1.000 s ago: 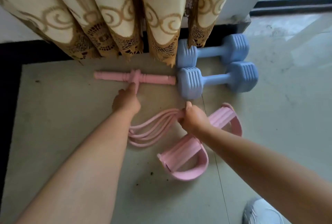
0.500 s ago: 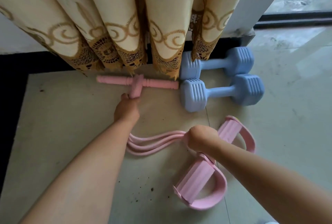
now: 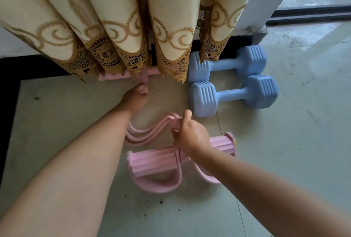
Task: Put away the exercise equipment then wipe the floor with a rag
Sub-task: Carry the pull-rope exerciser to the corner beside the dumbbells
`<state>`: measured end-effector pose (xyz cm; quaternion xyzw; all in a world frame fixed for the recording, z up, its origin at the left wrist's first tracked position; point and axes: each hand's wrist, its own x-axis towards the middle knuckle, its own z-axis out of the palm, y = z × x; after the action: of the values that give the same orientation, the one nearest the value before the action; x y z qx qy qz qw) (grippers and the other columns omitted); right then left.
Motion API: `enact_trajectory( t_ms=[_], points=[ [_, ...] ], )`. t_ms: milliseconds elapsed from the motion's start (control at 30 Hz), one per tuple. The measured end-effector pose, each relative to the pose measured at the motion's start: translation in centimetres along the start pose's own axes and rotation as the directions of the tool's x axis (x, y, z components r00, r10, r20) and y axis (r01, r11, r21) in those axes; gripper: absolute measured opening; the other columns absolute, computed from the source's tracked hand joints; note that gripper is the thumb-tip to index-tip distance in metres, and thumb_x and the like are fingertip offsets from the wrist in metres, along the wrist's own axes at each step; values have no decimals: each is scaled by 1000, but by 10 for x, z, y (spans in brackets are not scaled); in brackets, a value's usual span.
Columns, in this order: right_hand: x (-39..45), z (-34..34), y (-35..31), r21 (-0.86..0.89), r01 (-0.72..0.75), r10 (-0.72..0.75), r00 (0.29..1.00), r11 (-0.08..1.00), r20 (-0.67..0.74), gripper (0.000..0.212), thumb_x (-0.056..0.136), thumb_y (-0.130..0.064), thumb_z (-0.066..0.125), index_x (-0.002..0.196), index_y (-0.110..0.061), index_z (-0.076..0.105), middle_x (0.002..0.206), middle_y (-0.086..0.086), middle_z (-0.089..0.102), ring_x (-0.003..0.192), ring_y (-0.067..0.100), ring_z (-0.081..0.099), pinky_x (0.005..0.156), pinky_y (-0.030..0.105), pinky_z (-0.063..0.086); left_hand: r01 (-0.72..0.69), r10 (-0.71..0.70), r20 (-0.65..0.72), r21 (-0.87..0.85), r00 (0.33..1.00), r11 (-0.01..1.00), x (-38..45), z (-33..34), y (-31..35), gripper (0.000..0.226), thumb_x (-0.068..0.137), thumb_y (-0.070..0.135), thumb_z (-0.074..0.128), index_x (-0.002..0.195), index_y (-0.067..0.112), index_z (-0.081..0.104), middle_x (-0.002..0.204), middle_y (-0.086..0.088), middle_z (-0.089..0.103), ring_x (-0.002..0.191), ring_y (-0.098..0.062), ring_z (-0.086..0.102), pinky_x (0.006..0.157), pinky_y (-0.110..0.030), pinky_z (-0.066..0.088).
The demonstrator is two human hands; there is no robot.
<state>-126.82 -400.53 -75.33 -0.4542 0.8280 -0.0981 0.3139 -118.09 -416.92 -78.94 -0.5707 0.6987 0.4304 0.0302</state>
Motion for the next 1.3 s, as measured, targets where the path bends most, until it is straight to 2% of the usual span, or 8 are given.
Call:
enact_trajectory(
  t_ms=[67, 200, 300, 400, 567, 733, 1133, 1300],
  points=[
    [8, -2, -14, 103, -48, 51, 998, 994, -25, 25, 94, -19, 46, 94, -12, 22, 109, 16, 65, 99, 39, 61, 64, 31, 33, 56, -53, 23, -165, 998, 985, -6, -9, 1, 24, 98, 9, 43, 118, 7, 55, 122, -16, 56, 105, -28, 57, 95, -33, 45],
    [33, -2, -35, 217, -126, 141, 988, 968, -55, 20, 93, -18, 47, 104, -8, 34, 109, 16, 65, 99, 38, 61, 66, 31, 36, 236, -193, 147, -386, 970, 892, -19, -23, -2, 5, 100, 13, 41, 103, 10, 43, 115, -17, 51, 73, -21, 49, 46, -6, 45],
    [53, -2, -41, 162, -133, 147, 986, 978, -81, 29, 93, -19, 46, 116, -3, 36, 111, 16, 65, 100, 37, 62, 66, 33, 37, 256, -229, 115, -389, 967, 885, -13, -28, -8, 26, 101, 31, 38, 117, 15, 51, 141, -19, 47, 110, -23, 53, 86, -24, 45],
    [74, -3, -39, 202, -235, 260, 959, 951, -109, 30, 96, -21, 43, 121, -5, 37, 114, 14, 64, 104, 35, 61, 73, 37, 44, 240, -232, 64, -262, 971, 935, -7, -29, -12, 52, 100, 39, 36, 131, 1, 52, 137, -20, 51, 124, -32, 51, 101, -36, 41],
    [93, -1, -31, 192, -297, 323, 938, 935, -125, 28, 96, -11, 37, 122, -4, 41, 116, 16, 63, 105, 34, 61, 77, 37, 46, 50, -49, -38, 26, 998, 998, -23, -21, -28, 55, 94, 47, 47, 129, 4, 46, 125, -18, 59, 115, -32, 56, 90, -33, 44],
    [84, 5, -27, 96, -232, 240, 967, 968, -88, 25, 97, -7, 28, 118, -1, 39, 118, 22, 60, 108, 36, 58, 76, 38, 44, 109, -109, -6, 145, 994, 983, -36, -3, -44, 57, 97, 40, 41, 141, 8, 26, 136, -19, 49, 120, -36, 52, 98, -38, 42],
    [53, -29, -36, -320, 19, 6, 997, 947, 76, 30, 92, -7, 41, 114, -4, 61, 115, 12, 63, 106, 32, 60, 68, 33, 45, 133, -103, -103, 345, 989, 929, -49, -18, -15, 59, 97, 52, 30, 131, 5, 40, 131, -18, 52, 117, -35, 53, 93, -39, 44],
    [37, -31, -25, -345, 131, -125, 991, 929, 39, 31, 89, -8, 44, 119, -4, 53, 117, 13, 61, 103, 32, 61, 68, 33, 46, -54, 178, -203, 501, 963, 864, -68, -20, -9, 35, 99, 27, 36, 121, 9, 56, 121, -16, 58, 111, -32, 54, 87, -34, 45]
  ],
)
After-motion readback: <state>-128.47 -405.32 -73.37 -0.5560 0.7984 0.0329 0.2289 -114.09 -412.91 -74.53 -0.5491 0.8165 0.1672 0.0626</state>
